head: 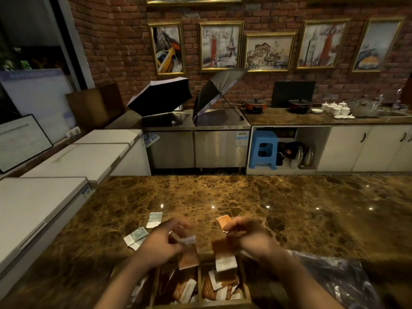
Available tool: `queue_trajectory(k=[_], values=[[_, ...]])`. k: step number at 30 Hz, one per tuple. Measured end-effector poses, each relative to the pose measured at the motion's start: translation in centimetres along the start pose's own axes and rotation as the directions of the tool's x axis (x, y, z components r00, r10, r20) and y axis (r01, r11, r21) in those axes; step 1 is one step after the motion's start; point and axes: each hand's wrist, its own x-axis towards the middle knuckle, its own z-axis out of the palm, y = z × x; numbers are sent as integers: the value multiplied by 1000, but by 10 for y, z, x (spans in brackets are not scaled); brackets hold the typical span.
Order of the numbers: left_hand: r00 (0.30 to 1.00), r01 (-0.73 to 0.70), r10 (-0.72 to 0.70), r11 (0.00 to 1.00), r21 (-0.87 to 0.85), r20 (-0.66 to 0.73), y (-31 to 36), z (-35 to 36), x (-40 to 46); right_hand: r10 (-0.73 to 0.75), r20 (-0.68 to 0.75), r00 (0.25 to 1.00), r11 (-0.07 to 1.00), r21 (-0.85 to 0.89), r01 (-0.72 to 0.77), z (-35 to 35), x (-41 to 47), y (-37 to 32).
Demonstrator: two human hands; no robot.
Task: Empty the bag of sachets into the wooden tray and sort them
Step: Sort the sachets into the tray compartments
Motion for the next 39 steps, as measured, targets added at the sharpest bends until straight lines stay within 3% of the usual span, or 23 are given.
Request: queue_trajectory(k=[3, 5, 9, 13, 16, 21, 28, 32, 35, 39], values=[[996, 20, -32, 991, 133, 89, -13, 8, -11, 139, 117, 983, 968, -227, -110, 19, -13, 2], [993, 5, -41, 950, 311, 112, -25, 14, -17, 107, 30, 994, 914, -397, -86, 24, -14, 6], [999, -36, 45, 827, 561, -3, -31, 15, -18, -73, -134, 988, 919, -394, 14, 14, -6, 9], [982, -38, 125, 862, 506, -140, -19, 3, 1, -207, -263, 942, 880, -471, 62, -1, 8, 13], [976, -29, 125, 888, 459, -179, -9, 6, 19, -184, -285, 941, 857, -516, 11, -7, 14, 22], [985, -10, 80, 910, 415, -152, 13, 36, 69, -79, -311, 947, 769, -623, -140, -16, 12, 46], [999, -32, 42, 877, 479, -10, 18, 94, 123, 99, -269, 958, 544, -791, -279, -52, 1, 74], [998, -51, 30, 840, 539, 47, 15, 121, 137, 144, -233, 962, 548, -791, -273, -54, 1, 88], [997, -46, -2, 805, 592, 81, 15, 134, 146, 65, -259, 964, 518, -816, -255, -47, 7, 96], [997, -57, 10, 755, 654, 74, 14, 139, 148, 19, -230, 973, 575, -794, -199, -26, 27, 104]])
